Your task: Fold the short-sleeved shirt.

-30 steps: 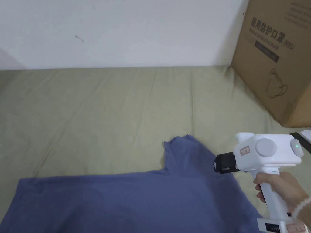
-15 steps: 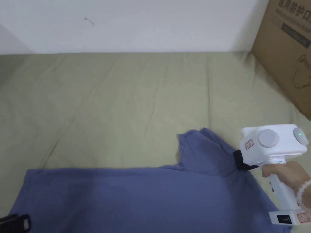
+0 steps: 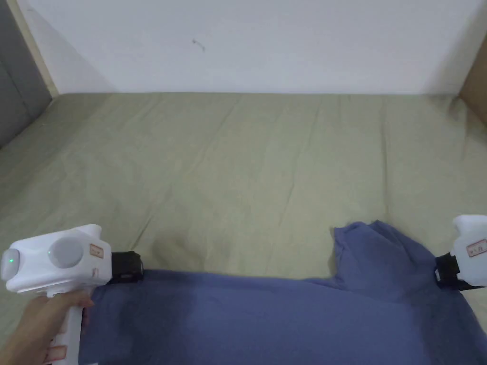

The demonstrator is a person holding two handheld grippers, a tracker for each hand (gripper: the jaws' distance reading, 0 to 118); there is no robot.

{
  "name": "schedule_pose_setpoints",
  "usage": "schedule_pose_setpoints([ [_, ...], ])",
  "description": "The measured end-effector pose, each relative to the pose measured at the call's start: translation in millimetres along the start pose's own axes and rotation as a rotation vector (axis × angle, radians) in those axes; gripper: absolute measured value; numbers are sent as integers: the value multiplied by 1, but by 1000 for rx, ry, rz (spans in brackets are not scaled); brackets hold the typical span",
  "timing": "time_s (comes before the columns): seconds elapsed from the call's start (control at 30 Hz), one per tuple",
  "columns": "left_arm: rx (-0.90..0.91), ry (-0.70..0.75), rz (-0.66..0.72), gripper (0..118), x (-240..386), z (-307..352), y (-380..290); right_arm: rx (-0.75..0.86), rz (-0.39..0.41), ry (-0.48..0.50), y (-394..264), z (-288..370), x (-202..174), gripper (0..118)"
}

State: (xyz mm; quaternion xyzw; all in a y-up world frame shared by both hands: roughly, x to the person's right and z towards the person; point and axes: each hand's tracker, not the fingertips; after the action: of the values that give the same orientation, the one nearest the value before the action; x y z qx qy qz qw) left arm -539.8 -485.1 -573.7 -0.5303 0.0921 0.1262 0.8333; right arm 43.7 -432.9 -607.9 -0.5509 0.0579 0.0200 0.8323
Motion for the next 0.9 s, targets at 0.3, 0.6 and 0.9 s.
schedule_pose_setpoints([
  [0.3, 54, 36, -87, 12, 10, 31, -4, 51, -66, 50, -3, 22, 12, 0],
  [0.6, 182, -80, -55, 2, -21, 139, -36, 177, -26, 82, -42, 125, 20, 0],
  [0.9, 216, -108, -85, 2, -63, 229, -162, 157, 68, 111, -182, 197, 10, 0],
])
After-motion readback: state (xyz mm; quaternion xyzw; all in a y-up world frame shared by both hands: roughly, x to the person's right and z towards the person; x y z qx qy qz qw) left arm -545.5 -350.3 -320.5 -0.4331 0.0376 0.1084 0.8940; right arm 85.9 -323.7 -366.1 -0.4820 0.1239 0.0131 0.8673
